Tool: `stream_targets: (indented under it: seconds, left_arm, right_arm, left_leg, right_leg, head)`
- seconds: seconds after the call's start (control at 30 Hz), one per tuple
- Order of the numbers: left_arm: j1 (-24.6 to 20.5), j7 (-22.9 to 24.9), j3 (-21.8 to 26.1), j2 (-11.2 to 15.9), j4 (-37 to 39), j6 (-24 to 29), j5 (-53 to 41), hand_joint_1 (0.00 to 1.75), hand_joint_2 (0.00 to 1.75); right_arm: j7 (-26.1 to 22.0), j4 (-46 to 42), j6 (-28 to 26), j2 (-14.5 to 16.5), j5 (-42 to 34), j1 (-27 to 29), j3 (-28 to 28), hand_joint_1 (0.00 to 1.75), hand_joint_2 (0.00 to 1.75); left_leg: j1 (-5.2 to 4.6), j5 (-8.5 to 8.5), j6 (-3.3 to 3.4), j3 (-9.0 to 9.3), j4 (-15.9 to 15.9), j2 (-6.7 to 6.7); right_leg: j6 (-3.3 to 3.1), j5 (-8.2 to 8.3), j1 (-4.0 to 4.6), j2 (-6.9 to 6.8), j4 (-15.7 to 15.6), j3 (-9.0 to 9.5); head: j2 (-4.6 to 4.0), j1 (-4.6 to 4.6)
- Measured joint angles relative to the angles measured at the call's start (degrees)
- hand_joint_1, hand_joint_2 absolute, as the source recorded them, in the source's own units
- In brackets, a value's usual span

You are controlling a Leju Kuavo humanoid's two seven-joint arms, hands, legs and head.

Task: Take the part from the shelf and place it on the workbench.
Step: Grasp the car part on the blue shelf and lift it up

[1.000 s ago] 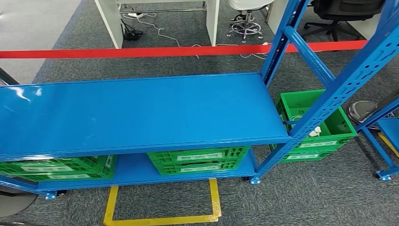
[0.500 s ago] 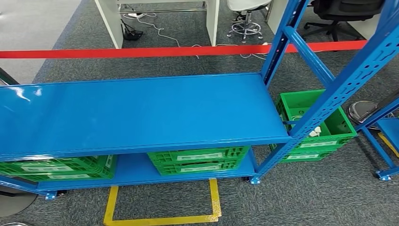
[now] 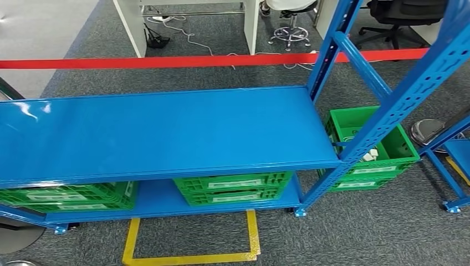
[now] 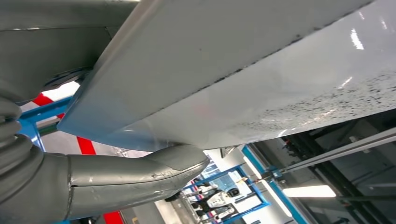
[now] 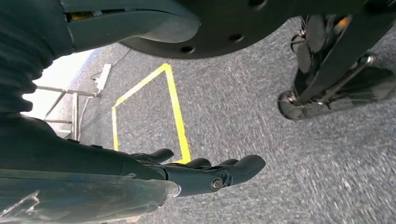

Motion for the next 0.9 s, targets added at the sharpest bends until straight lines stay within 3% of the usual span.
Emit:
stream_targets:
  seconds: [0.03,0.1,0.13,0.23,0.3,0.37,0.4,0.43,0.47,0.53,0.6,0.63,0.7,0.77,0.83,0.9]
  left_arm:
    - [0.01,0.00,-0.05,-0.08,-0.02,0.10,0.01,1.75,1.75]
    - [0.00,0.00,-0.08,-0.16,-0.06,0.21,-0.01,1.75,1.75]
    - [0.00,0.00,-0.10,-0.16,-0.08,0.27,-0.03,1.75,1.75]
    - [0.03,0.08,-0.22,-0.15,-0.08,0.65,-0.08,1.75,1.75]
    - [0.04,0.18,-0.26,-0.11,-0.07,0.99,-0.06,1.75,1.75]
    - [0.03,0.20,-0.28,-0.09,-0.05,1.16,-0.03,1.75,1.75]
    - [0.03,0.21,-0.29,-0.08,-0.04,1.18,-0.03,1.75,1.75]
    - [0.04,0.21,-0.30,-0.08,-0.03,1.19,-0.03,1.75,1.75]
    - [0.04,0.22,-0.30,-0.08,-0.03,1.20,-0.03,1.75,1.75]
    - [0.03,0.22,-0.31,-0.06,-0.02,1.29,-0.03,1.75,1.75]
    - [0.06,0.22,-0.33,-0.05,-0.03,1.52,-0.03,1.75,1.75]
    - [0.10,0.25,-0.34,-0.05,-0.04,1.67,-0.03,1.75,1.75]
    - [0.27,0.32,-0.34,-0.07,-0.04,2.00,0.04,1.75,1.75]
    - [0.37,0.35,-0.31,-0.07,-0.04,2.23,0.20,1.75,1.75]
    - [0.41,0.35,-0.27,-0.06,-0.04,2.27,0.32,1.75,1.75]
    - [0.44,0.36,-0.24,-0.07,-0.04,2.26,0.36,1.75,1.75]
  right_arm:
    - [0.00,0.05,-0.07,0.04,0.00,-0.09,0.00,0.00,1.75]
    - [-0.01,0.30,-0.13,0.13,0.01,-0.27,0.01,0.00,1.75]
    - [-0.01,0.43,-0.13,0.16,0.03,-0.34,0.01,0.00,1.75]
    - [-0.07,0.60,-0.15,0.12,0.18,-0.39,0.01,0.00,1.75]
    - [-0.18,0.69,-0.20,0.10,0.27,-0.37,0.01,0.00,1.75]
    - [-0.25,0.72,-0.24,0.08,0.30,-0.36,0.01,0.00,1.75]
    - [-0.26,0.74,-0.24,0.07,0.31,-0.35,0.01,0.00,1.75]
    - [-0.26,0.77,-0.24,0.06,0.31,-0.35,0.01,0.00,1.75]
    - [-0.27,0.79,-0.24,0.05,0.31,-0.35,0.01,0.00,1.75]
    - [-0.47,0.87,-0.28,0.05,0.32,-0.38,0.01,0.00,1.75]
    - [-1.01,0.95,-0.54,0.00,0.27,-0.42,0.01,0.00,1.75]
    - [-1.33,0.96,-0.68,-0.03,0.24,-0.42,0.01,0.00,1.75]
    - [-1.90,0.98,-0.85,-0.05,0.24,-0.32,0.01,0.00,1.75]
    - [-2.39,1.04,-0.99,-0.05,0.39,-0.16,0.02,0.00,1.75]
    - [-2.79,1.09,-1.32,-0.05,0.67,-0.14,0.08,0.00,1.75]
    - [-3.04,1.11,-1.77,-0.05,1.00,-0.23,0.18,0.00,1.75]
  left_leg:
    - [0.23,0.10,-0.54,-0.10,0.12,-0.05]
    - [0.43,0.43,-1.71,-0.41,0.40,-0.19]
    - [0.41,0.76,-2.23,-0.55,0.41,-0.29]
    - [0.81,1.41,-3.39,-0.79,-0.21,-0.41]
    - [0.80,-1.80,-3.53,-2.13,2.80,-0.32]
    - [0.53,-7.11,-3.35,-4.57,10.43,-0.28]
    - [0.48,-8.80,-3.33,-5.42,13.87,-0.29]
    - [0.47,-9.37,-3.32,-5.51,15.72,-0.28]
    - [0.50,-8.83,-3.31,-4.60,15.37,-0.27]
    - [0.69,-6.21,-3.42,-0.03,9.14,-0.23]
    - [0.67,-4.87,-3.48,4.07,2.53,-0.42]
    - [0.58,-4.87,-3.30,4.79,0.97,-0.54]
    - [0.34,-4.81,-2.35,4.14,0.77,-0.62]
    - [0.18,-4.17,-1.10,3.36,0.83,-0.43]
    - [0.02,-3.25,-0.13,2.36,0.79,-0.22]
    - [-0.36,-2.22,0.35,1.03,0.84,-0.10]
  right_leg:
    - [0.63,1.77,-0.43,0.04,-3.96,1.91]
    - [0.67,3.94,-0.85,0.57,-8.94,4.25]
    - [0.14,4.13,-0.81,0.87,-9.60,4.31]
    - [-2.36,5.24,-0.37,1.05,-10.05,3.48]
    - [-3.73,6.31,-0.31,0.81,-10.56,3.05]
    - [-4.28,7.13,-0.15,0.51,-10.52,2.12]
    - [-4.33,7.48,-0.08,0.38,-10.48,1.61]
    - [-4.27,7.80,-0.04,0.29,-10.40,1.13]
    - [-4.12,8.08,-0.05,0.24,-10.33,0.70]
    - [-3.58,8.59,-0.17,0.24,-10.10,-0.03]
    - [-2.78,9.02,-0.08,0.31,-9.64,-0.84]
    - [-2.35,9.30,0.01,0.35,-9.44,-1.21]
    - [-1.56,9.98,-0.07,0.39,-9.49,-1.67]
    - [-1.13,8.83,-0.31,0.25,-8.63,-2.36]
    - [-1.08,4.17,-0.19,0.10,-3.73,-4.04]
    - [-1.29,-0.54,0.13,0.08,3.36,-5.76]
  head:
    - [0.00,0.04]
    - [0.00,0.15]
    - [0.00,0.12]
    - [0.00,-0.21]
    - [0.00,-0.41]
    - [0.00,-0.51]
    - [0.00,-0.54]
    - [0.00,-0.52]
    - [0.00,-0.55]
    - [0.00,-0.56]
    - [0.00,-0.73]
    - [0.00,-0.81]
    - [0.00,-0.73]
    - [0.00,-0.60]
    - [0.00,-0.32]
    - [0.00,-0.10]
